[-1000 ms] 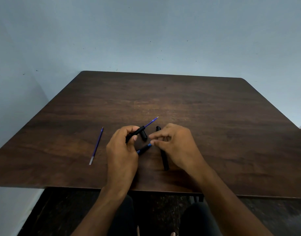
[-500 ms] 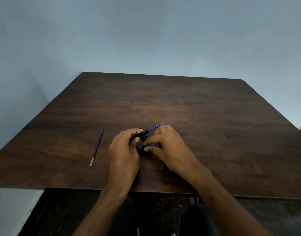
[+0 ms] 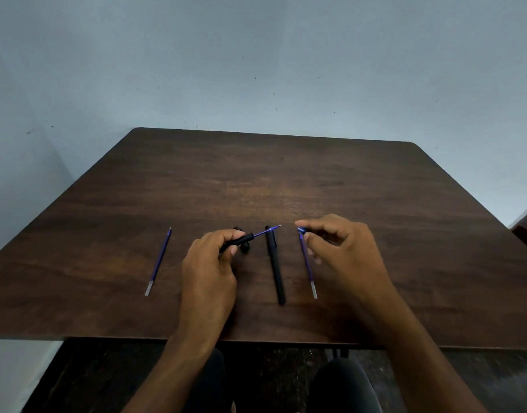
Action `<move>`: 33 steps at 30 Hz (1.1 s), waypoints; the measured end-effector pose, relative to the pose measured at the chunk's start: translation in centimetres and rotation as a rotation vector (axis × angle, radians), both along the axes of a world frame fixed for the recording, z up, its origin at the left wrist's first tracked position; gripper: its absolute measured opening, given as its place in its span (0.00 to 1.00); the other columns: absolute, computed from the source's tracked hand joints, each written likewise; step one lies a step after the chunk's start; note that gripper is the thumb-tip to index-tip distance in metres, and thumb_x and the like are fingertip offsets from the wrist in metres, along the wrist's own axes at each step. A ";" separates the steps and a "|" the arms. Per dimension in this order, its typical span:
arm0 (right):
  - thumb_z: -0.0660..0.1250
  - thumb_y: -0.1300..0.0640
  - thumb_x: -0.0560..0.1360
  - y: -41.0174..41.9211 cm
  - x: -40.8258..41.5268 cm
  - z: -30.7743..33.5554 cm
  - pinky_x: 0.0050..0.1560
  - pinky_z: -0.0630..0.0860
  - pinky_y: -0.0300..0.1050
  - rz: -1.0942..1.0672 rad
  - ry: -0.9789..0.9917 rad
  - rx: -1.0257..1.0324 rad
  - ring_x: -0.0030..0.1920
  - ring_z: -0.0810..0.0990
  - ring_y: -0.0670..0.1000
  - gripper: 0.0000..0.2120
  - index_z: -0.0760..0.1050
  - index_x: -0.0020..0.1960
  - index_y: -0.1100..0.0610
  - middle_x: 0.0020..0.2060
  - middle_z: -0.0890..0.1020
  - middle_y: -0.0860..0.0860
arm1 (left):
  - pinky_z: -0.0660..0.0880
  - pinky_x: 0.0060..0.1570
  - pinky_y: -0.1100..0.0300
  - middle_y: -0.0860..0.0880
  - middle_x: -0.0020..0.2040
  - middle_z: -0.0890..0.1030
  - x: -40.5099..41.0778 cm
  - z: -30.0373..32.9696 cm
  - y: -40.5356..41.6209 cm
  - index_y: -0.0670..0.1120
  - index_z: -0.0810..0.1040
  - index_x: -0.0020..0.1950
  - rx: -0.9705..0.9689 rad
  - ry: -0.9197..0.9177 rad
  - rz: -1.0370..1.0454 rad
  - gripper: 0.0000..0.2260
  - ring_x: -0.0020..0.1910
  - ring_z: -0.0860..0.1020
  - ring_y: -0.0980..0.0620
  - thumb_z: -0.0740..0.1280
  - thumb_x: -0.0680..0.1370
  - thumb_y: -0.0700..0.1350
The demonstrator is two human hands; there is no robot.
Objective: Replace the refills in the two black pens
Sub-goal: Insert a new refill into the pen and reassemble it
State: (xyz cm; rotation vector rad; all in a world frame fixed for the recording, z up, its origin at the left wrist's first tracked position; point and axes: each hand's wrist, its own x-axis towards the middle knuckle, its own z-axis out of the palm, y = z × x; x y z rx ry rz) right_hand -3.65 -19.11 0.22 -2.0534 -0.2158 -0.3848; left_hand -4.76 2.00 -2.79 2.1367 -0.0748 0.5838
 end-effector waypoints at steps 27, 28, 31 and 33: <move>0.73 0.62 0.75 1.0 0.9 0.1 0.43 0.73 0.38 0.149 0.157 0.070 0.36 0.77 0.39 0.08 0.86 0.51 0.52 0.39 0.82 0.44 | 0.67 0.53 0.74 0.61 0.50 0.79 -0.4 0.5 -0.3 0.51 0.82 0.56 0.096 0.030 -0.054 0.15 0.53 0.76 0.59 0.69 0.77 0.33; 0.73 0.62 0.75 1.1 1.0 0.1 0.43 0.72 0.39 0.150 0.152 0.060 0.36 0.77 0.39 0.08 0.86 0.51 0.52 0.40 0.82 0.45 | 0.67 0.53 0.75 0.61 0.50 0.79 -0.4 0.5 -0.3 0.51 0.82 0.56 0.099 0.031 -0.055 0.15 0.53 0.76 0.58 0.69 0.77 0.32; 0.73 0.61 0.75 1.1 1.1 0.2 0.43 0.73 0.40 0.143 0.132 0.021 0.38 0.78 0.41 0.08 0.86 0.51 0.51 0.42 0.83 0.48 | 0.67 0.52 0.75 0.58 0.50 0.80 -0.4 0.5 -0.3 0.50 0.82 0.55 0.093 0.026 -0.058 0.15 0.52 0.76 0.58 0.68 0.77 0.32; 0.74 0.60 0.74 1.1 1.3 0.2 0.45 0.76 0.41 0.142 0.114 -0.032 0.43 0.80 0.43 0.08 0.86 0.52 0.50 0.44 0.84 0.48 | 0.67 0.52 0.73 0.57 0.50 0.81 -0.4 0.6 -0.4 0.50 0.82 0.55 0.091 0.022 -0.056 0.14 0.52 0.76 0.57 0.68 0.77 0.32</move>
